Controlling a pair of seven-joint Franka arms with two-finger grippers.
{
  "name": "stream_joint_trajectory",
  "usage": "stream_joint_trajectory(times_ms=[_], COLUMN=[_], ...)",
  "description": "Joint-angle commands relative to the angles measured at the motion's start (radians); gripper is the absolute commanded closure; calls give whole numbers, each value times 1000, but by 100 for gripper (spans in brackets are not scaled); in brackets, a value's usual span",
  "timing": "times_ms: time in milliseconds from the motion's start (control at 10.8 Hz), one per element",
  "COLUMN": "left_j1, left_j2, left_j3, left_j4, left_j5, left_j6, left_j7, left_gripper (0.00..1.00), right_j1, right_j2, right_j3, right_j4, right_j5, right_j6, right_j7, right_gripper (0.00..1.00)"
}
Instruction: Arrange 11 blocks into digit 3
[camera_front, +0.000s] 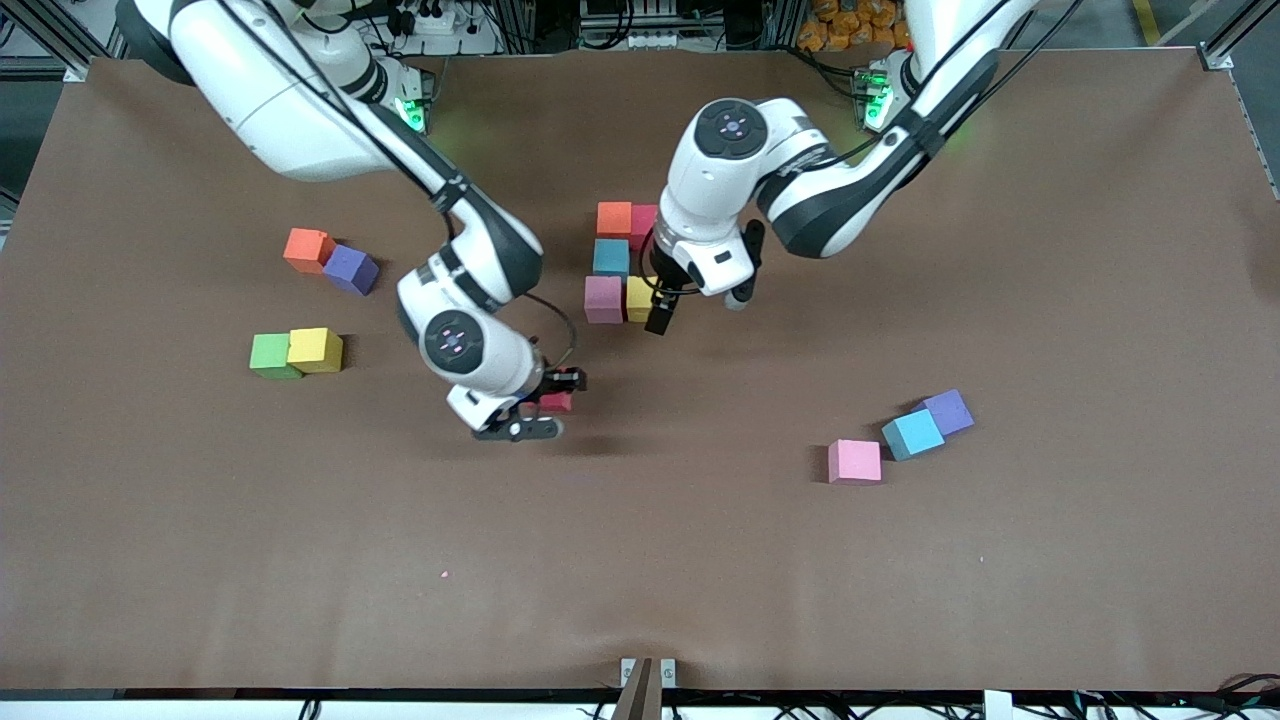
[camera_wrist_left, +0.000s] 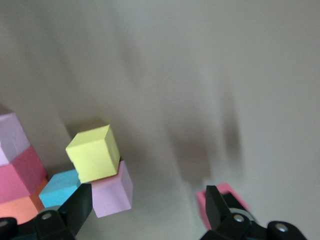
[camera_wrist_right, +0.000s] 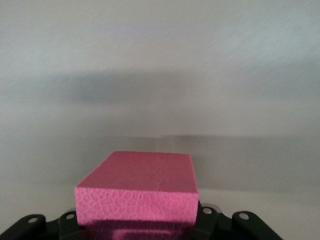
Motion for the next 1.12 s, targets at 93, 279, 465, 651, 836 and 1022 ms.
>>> stream_joint_trajectory(times_ms=[93,279,465,651,836,1022], left_j1=[73,130,180,233,263,256], left_j2=[-30,-30,-21,-13,4,16], left_j3=[-27,-27,-27,-26,14,104], left_j4=[55,81,103,103,123,123], left_j5=[11,15,15,15,15,29], left_j6=[-118,-131,-149,-201,-281,-313], left_j7=[207,389,575,840,1134,1296], left_gripper=[0,0,0,0,0,0], right_j1=[52,59,124,133,119,116], right_j2=[14,3,-8,-8,-26,-46], right_j3=[1,1,-4,-4,-4,-2], right_j4=[-65,-124,-130,-130,-136,-159], right_j5=[-25,-52,-111,-206,-210,-210], right_j6=[128,209,209,194,146,129], right_j7=[65,68,143,218,211,212], right_gripper=[64,64,64,64,64,64])
